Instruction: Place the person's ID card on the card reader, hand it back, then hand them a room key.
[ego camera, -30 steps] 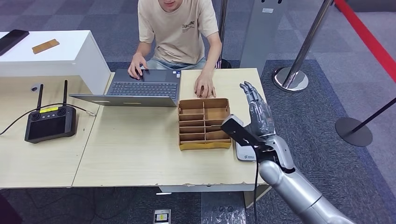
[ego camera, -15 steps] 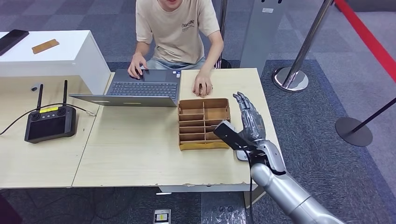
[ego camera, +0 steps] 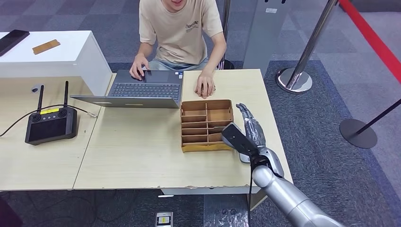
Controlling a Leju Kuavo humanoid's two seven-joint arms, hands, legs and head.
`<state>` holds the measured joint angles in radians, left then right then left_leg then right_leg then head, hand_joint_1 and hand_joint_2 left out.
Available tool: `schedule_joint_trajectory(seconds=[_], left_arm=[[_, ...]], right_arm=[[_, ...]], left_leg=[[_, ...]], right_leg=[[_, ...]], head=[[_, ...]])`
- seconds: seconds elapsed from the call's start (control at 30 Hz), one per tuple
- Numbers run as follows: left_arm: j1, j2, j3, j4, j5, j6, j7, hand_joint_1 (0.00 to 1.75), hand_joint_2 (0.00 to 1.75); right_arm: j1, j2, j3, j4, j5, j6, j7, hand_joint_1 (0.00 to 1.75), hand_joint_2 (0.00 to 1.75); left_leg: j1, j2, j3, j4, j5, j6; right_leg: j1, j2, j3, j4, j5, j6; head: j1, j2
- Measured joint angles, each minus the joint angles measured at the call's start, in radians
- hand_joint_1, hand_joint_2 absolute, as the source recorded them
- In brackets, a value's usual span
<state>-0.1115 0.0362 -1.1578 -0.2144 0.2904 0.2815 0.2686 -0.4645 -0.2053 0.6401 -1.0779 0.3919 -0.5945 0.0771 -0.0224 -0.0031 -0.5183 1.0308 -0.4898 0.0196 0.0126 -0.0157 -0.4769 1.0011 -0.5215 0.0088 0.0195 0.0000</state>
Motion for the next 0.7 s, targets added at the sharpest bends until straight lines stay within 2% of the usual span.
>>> schedule_joint_trajectory(seconds=[0.7], left_arm=[[0.000,0.000,0.000,0.000,-0.001,-0.005,0.005,0.00,0.00]], right_arm=[[-0.002,0.019,0.000,0.098,0.017,-0.069,-0.003,0.00,1.75]], left_leg=[[0.000,0.000,0.000,0.000,0.000,0.000]], right_leg=[[0.000,0.000,0.000,0.000,0.000,0.000]], head=[[0.000,0.000]])
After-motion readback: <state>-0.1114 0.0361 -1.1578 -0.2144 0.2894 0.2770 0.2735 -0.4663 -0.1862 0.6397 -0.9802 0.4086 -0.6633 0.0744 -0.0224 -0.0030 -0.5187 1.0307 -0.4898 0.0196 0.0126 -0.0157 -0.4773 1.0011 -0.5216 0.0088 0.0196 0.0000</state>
